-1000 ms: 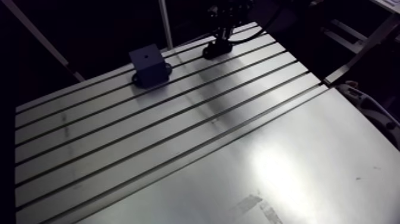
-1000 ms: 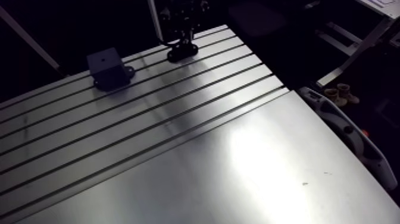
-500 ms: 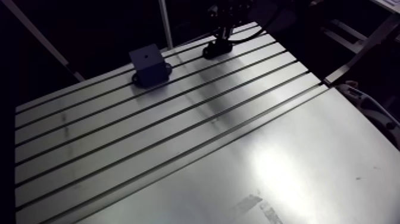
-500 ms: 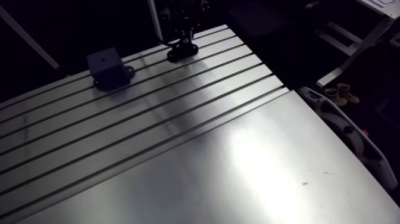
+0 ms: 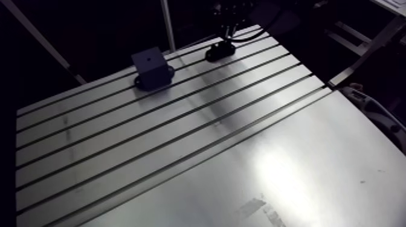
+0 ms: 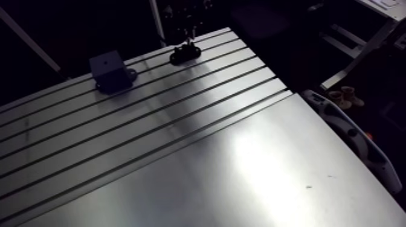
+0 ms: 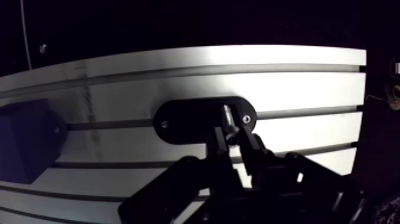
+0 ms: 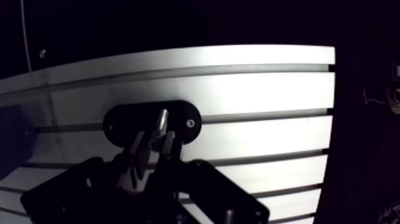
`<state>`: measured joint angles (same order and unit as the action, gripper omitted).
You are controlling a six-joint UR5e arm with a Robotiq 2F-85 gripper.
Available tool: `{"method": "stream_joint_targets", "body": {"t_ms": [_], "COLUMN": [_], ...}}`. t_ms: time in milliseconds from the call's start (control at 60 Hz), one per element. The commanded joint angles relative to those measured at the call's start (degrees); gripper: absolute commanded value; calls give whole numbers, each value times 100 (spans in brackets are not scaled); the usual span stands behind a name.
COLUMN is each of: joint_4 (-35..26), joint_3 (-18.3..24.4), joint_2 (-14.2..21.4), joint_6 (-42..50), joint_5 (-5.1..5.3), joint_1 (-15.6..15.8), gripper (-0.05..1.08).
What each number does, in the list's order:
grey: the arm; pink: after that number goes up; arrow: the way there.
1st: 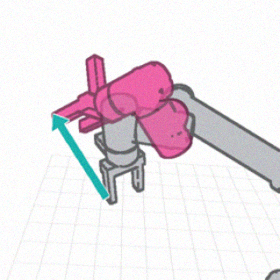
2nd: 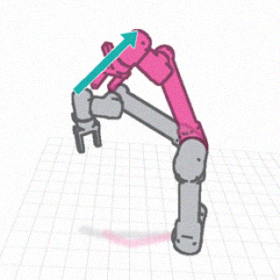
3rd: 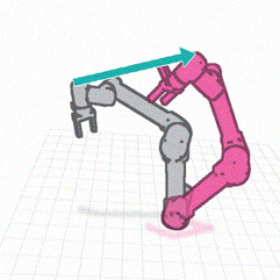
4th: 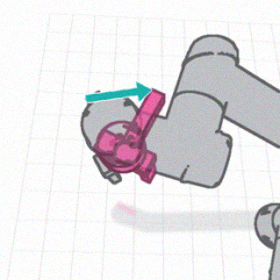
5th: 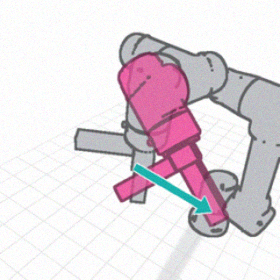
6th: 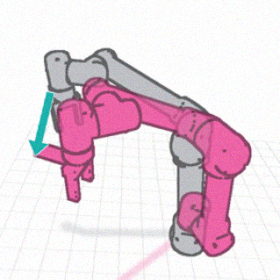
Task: Pick up the M10 bolt and insert it into the hole until fully seated.
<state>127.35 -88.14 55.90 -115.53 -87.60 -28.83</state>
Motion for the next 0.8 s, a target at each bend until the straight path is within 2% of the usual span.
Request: {"method": "stream_joint_targets", "body": {"t_ms": [17,367,533,800], "joint_4": [6,15,-51,-966], "joint_3": [12,20,39,303], "joint_2": [46,203,356,752], "joint_6": [0,69,126,497], "joint_5": [69,90,65,38], "joint_1": [0,50,104,200], "gripper": [102,107,108,108]}}
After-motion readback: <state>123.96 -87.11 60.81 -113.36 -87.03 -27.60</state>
